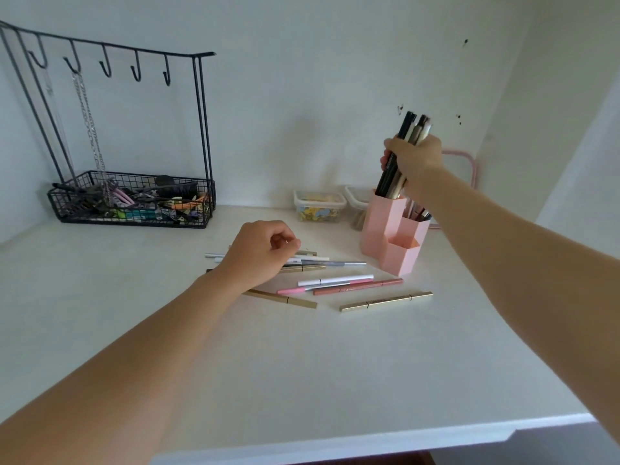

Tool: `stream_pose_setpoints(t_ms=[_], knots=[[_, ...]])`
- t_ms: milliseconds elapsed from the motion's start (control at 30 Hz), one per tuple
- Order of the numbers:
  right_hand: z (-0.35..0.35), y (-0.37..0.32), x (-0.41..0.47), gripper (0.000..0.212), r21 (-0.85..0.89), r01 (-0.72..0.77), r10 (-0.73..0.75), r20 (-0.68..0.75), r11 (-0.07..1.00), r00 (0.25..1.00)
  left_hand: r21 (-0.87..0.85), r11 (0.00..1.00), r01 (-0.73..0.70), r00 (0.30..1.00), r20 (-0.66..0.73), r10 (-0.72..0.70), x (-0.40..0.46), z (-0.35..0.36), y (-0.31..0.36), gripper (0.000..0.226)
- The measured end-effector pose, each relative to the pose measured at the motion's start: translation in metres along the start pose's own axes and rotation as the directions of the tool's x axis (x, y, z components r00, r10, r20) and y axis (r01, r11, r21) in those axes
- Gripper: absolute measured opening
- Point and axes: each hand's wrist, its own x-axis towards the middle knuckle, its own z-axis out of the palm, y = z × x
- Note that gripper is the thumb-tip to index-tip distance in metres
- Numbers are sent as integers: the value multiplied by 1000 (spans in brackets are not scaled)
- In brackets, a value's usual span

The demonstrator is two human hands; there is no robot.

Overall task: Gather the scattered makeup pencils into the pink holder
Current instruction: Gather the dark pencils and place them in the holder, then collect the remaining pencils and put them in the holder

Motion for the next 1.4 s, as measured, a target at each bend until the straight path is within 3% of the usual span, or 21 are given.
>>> stream_pose_setpoints(t_ms=[200, 300, 367, 467, 500, 567, 667, 767, 833, 900, 967, 1000, 1100, 1167, 1400], knots=[[1, 30, -7, 7, -413, 136, -114, 78, 901, 990, -4, 1000, -22, 1000, 14, 22, 0, 3, 1, 9], [3, 35, -10, 26, -541, 137, -104, 92, 830, 990, -9, 1000, -14, 1000, 12, 14, 1, 2, -1, 9], [1, 39, -9, 34, -555, 58, -27, 64, 830, 998, 3, 1000, -6, 1000, 12, 6, 1, 2, -1, 9], [-3, 46, -9, 26, -456, -22, 44, 38, 890, 998, 48, 999, 5, 1000, -21, -4, 2, 2, -3, 9], [-4, 47, -12, 29, -418, 3, 14, 37, 908, 999, 75, 997, 7, 999, -32, -5, 3, 2, -5, 9], [-5, 48, -15, 54, -399, 125, -127, 23, 908, 992, 149, 989, 18, 1000, -11, -17, 3, 0, -9, 12], [-6, 36, -26, 62, -533, 411, -477, 16, 739, 879, 247, 968, 39, 994, 85, -61, 3, -1, -13, 22], [4, 21, -50, 43, -552, 615, -729, 17, 564, 684, 239, 970, 30, 989, 134, -63, 3, 1, -11, 20], [21, 18, -71, 26, -466, 740, -806, 89, 486, 585, 223, 974, 31, 986, 152, -66, 3, 2, -8, 11], [38, 25, -87, 15, -335, 796, -715, 354, 505, 603, 228, 973, 28, 985, 159, -66, 2, 2, -8, 4], [48, 44, -98, 17, -340, 737, -458, 611, 584, 645, 213, 977, 28, 987, 148, -60, 1, 3, -9, 6], [49, 58, -100, 18, -382, 702, -346, 667, 601, 659, 189, 981, 33, 988, 139, -60, 2, 4, -10, 8], [45, 93, -104, 28, -527, 663, -144, 716, 531, 683, 134, 990, 48, 990, 126, -66, 2, 4, -7, 14], [43, 103, -102, 32, -540, 624, -52, 731, 565, 680, 99, 993, 67, 989, 122, -79, 3, 6, -5, 18], [36, 100, -90, 17, -525, 571, 7, 740, 632, 672, -105, 979, 173, 984, 50, -168, 4, 10, 2, 30]])
